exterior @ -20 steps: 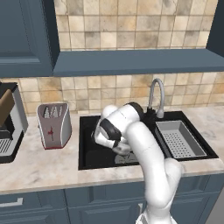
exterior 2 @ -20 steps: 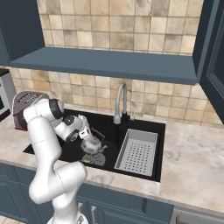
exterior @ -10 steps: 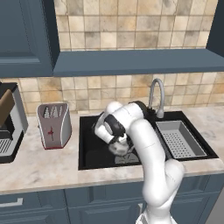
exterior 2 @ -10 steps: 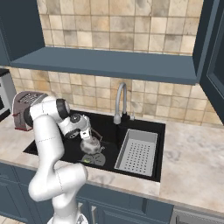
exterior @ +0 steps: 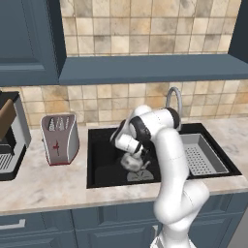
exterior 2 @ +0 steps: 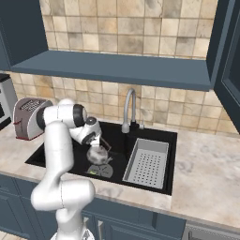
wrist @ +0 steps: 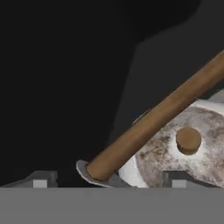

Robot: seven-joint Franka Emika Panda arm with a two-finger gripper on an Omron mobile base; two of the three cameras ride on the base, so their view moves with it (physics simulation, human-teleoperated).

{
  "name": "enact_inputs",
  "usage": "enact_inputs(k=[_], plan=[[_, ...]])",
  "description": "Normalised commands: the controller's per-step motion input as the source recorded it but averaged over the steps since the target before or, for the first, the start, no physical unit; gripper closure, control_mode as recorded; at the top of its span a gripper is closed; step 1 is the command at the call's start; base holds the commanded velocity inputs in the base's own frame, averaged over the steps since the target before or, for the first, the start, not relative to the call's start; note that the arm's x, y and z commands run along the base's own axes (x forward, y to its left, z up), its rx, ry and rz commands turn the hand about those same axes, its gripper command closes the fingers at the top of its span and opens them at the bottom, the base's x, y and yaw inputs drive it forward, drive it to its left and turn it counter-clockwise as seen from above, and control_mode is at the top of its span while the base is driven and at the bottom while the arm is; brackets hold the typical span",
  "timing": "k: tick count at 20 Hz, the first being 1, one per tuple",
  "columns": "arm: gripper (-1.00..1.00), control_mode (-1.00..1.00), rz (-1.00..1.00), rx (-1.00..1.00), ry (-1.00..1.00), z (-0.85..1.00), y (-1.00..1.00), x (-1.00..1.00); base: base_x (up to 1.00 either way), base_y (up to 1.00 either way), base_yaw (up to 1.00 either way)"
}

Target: Open the cabinet, pick the kettle from the cabinet, and place it in the sink.

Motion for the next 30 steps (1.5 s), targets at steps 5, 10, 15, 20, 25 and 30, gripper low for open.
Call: enact_inputs(k=[5,10,15,20,25,30], plan=[[-1.00,-1.00,-0.06,0.18,0.21,-0.25,0.46,-0.16,0.00,0.00,0.00],[-1.00,-1.00,-0.05,0.01,0.23,-0.19,0.42,-0.10,0.00,0.00,0.00],[-1.00,-1.00,-0.01,-0.08,0.21,-0.08,0.35,-0.01,0.00,0.00,0.00],[-1.00,-1.00,0.00,-0.03,0.12,0.03,0.32,-0.01,0.00,0.00,0.00],[-1.00,-1.00,0.00,0.00,0.13,0.02,0.22,-0.21,0.00,0.00,0.00],[-1.00,-1.00,0.00,0.00,0.12,0.04,0.09,-0.29,0.00,0.00,0.00]])
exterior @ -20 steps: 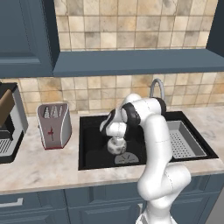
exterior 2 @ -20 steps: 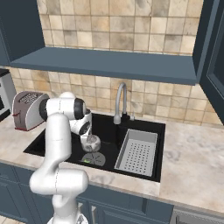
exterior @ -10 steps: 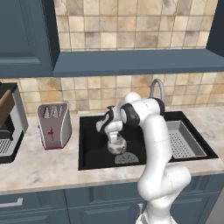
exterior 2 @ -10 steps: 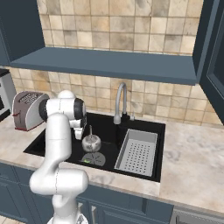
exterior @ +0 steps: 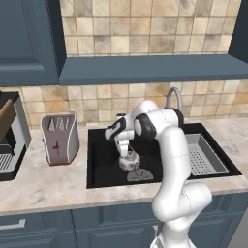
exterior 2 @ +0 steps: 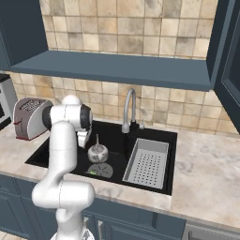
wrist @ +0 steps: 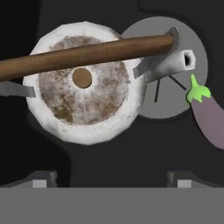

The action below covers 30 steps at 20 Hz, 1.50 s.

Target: Open the cabinet, pick the kettle from the cabinet, and place it in the sink.

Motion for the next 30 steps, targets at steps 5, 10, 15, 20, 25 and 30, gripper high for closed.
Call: enact_inputs(k=[5,10,15,20,25,30], plan=[[-1.00,-1.00,0.08,0.00,0.03,0.05,0.00,-0.38,0.00,0.00,0.00],[-1.00,-1.00,0.18,0.00,-0.06,0.00,0.00,-0.54,0.00,0.00,0.00],[-1.00,-1.00,0.18,0.00,-0.13,0.03,0.00,-0.52,0.00,0.00,0.00],[-1.00,-1.00,0.19,0.03,-0.07,0.25,0.00,-0.36,0.00,0.00,0.00],[-1.00,-1.00,0.26,0.06,-0.09,0.34,0.00,-0.32,0.00,0.00,0.00],[-1.00,-1.00,0.36,0.07,-0.06,0.38,0.00,-0.26,0.00,0.00,0.00]])
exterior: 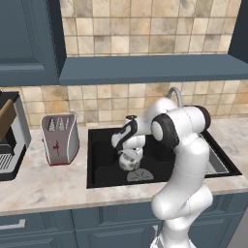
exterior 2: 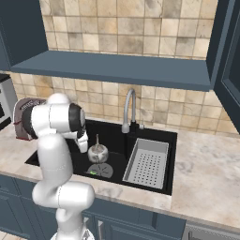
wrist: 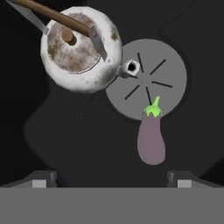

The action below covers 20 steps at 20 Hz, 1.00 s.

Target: Open the cabinet, pick the kettle from the cabinet, and place it in the sink.

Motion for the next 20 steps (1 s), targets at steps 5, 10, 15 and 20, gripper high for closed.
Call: enact_inputs(k=[5,10,15,20], plan=[[-1.00,-1.00,0.41,0.03,-0.05,0.40,-0.01,-0.26,0.00,0.00,0.00],[-1.00,-1.00,0.42,0.01,-0.04,0.42,0.00,-0.23,0.00,0.00,0.00],[-1.00,-1.00,0.41,0.00,-0.05,0.45,0.00,-0.22,0.00,0.00,0.00],[-1.00,-1.00,0.39,0.00,-0.12,0.47,0.00,-0.24,0.00,0.00,0.00]])
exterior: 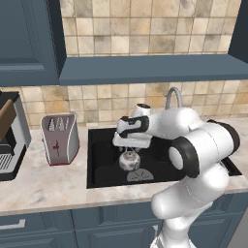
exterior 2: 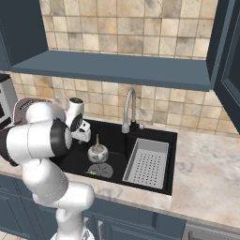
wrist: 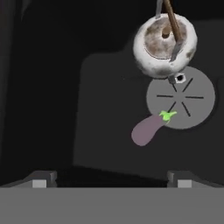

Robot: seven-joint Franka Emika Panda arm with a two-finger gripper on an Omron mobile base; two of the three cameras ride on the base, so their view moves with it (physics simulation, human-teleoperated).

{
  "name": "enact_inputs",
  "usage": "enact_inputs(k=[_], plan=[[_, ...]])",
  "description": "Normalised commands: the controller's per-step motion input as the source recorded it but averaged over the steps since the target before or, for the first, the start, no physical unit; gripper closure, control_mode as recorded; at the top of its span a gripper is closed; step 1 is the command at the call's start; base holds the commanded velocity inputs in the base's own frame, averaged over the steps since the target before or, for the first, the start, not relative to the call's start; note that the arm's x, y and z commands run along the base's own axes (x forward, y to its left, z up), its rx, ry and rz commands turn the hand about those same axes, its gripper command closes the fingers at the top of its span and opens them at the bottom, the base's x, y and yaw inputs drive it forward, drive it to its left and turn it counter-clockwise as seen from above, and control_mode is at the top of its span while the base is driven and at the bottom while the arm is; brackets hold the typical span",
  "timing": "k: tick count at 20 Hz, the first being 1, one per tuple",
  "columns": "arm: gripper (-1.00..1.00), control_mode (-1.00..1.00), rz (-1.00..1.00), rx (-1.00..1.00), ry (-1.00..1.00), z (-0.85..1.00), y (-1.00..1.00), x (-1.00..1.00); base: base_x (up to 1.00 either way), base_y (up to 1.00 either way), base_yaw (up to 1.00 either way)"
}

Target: Open the cabinet, pick the kettle from the cabinet, and place it in the sink.

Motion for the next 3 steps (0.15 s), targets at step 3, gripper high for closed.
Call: enact_inputs(k=[3], plan=[[-1.00,-1.00,0.35,0.00,-0.17,0.44,0.00,-0.30,0.00,0.00,0.00]])
